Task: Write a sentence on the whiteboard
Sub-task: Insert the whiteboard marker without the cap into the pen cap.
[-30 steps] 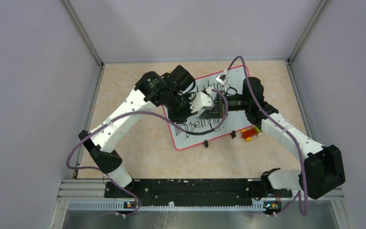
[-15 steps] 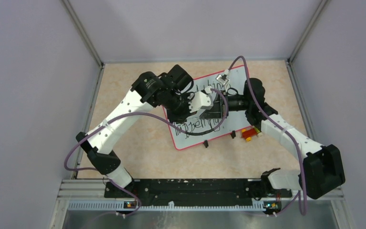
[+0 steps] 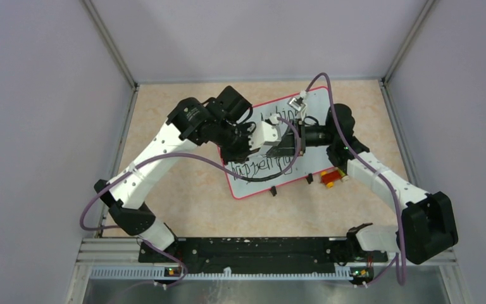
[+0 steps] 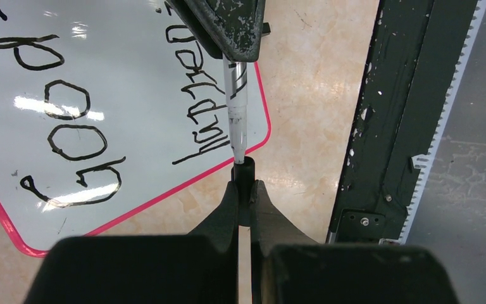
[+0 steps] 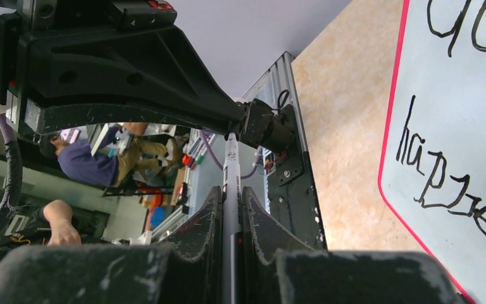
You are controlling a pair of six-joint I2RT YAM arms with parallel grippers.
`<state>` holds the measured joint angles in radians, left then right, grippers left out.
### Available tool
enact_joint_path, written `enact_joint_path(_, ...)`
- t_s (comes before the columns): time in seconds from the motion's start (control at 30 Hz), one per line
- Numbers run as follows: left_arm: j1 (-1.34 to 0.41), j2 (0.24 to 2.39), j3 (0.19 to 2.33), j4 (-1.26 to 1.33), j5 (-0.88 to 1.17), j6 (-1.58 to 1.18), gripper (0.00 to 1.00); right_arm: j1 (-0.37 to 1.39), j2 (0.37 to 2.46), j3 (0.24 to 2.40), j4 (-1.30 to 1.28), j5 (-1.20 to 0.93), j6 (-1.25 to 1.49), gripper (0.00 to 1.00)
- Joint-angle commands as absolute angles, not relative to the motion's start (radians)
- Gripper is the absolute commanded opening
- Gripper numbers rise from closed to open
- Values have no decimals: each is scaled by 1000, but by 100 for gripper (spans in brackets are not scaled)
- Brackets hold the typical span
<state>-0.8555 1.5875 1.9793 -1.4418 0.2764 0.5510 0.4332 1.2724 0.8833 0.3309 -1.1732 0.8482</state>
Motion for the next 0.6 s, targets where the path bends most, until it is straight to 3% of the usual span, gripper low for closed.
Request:
enact_joint_path(0.0,-876,1536,1960,-1243,348,567,0,435,1273,868,380,-1173,860,0)
enact_joint_path(0.3,-876,1505,1893,-1224,338,572,0,430,1269,893,351,-1173,835,0)
enact_joint_path(0.57,-879,1561,1910,-1207,335,572,0,454,1284,975,71,-1088,628,0)
